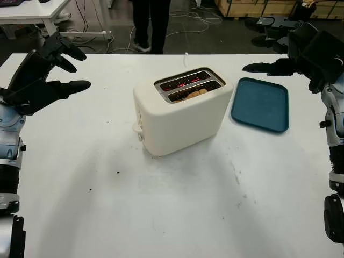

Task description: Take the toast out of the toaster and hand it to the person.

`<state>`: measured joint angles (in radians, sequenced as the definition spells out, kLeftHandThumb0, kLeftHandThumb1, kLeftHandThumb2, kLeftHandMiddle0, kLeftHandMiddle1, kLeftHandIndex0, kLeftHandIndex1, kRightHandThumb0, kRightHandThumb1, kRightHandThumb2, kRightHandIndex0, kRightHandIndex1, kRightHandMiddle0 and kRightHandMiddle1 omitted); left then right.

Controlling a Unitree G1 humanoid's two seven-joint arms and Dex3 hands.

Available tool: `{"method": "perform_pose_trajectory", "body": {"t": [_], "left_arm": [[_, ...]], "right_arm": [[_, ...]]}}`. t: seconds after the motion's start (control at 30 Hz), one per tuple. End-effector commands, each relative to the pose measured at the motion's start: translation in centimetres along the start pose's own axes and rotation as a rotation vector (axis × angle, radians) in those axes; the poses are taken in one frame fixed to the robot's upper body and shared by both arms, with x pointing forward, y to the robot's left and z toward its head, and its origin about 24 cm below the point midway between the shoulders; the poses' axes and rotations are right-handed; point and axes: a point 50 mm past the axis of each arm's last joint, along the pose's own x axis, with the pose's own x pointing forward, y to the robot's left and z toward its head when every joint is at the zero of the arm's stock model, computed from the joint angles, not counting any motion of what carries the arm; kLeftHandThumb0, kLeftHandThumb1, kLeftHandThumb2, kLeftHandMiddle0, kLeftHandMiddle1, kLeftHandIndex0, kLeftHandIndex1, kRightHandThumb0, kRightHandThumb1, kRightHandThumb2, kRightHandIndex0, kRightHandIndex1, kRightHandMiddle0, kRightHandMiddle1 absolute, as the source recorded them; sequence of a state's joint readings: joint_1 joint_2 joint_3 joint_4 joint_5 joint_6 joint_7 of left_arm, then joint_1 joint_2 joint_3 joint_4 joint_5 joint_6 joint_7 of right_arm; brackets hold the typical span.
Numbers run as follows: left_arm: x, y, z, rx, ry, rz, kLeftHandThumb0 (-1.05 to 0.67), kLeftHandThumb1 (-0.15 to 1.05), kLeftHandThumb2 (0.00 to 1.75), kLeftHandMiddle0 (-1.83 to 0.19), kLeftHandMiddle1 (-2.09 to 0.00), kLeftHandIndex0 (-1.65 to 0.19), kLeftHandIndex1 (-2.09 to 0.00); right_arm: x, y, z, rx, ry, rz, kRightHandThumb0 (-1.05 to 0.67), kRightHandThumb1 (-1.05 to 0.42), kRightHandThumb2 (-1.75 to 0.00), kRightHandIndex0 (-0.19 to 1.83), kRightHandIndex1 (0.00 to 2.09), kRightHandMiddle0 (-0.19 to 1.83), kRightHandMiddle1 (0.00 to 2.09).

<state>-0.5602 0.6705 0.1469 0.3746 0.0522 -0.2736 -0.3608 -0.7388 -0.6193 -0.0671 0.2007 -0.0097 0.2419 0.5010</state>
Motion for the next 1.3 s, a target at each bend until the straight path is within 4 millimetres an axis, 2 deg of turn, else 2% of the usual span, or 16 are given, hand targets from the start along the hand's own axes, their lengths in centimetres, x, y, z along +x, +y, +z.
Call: {"method": "perform_pose_trajectory", "body": {"t": [0.0, 0.37, 0.53, 1.27], "left_arm": [[-0.05, 0.02, -0.01, -0.006, -0.007, 0.01, -1.05, 0.92, 0.15, 0.0, -1.63, 0.0, -1.52], [-0.12, -0.07, -0.22, -0.02, 0.006, 0.006, -1.05, 0.92, 0.14, 0.0, -1.63, 0.0, -1.52], [-0.18, -0.08, -0.26, -0.009, 0.011, 0.007, -1.05, 0.92, 0.14, 0.0, -1.64, 0.0, -1.53], [-0.2, -0.13, -0.29, -0.02, 0.012, 0.008, -1.05, 0.92, 0.14, 0.0, -1.62, 0.0, -1.52]], "right_arm": [[0.11, 0.07, 0.43, -0.004, -0.022, -0.006, -0.51, -0.71, 0.0, 0.03, 0.72, 0.42, 0.01], [0.08, 0.18, 0.06, 0.026, -0.008, 0.003, -0.53, -0.72, 0.0, 0.01, 0.75, 0.41, 0.01], [0.16, 0.32, -0.05, 0.059, -0.011, 0.0, -0.48, -0.71, 0.0, 0.0, 0.73, 0.4, 0.0], [0.21, 0.3, 0.08, 0.038, -0.007, 0.003, -0.5, -0.7, 0.0, 0.01, 0.74, 0.4, 0.01]]}}
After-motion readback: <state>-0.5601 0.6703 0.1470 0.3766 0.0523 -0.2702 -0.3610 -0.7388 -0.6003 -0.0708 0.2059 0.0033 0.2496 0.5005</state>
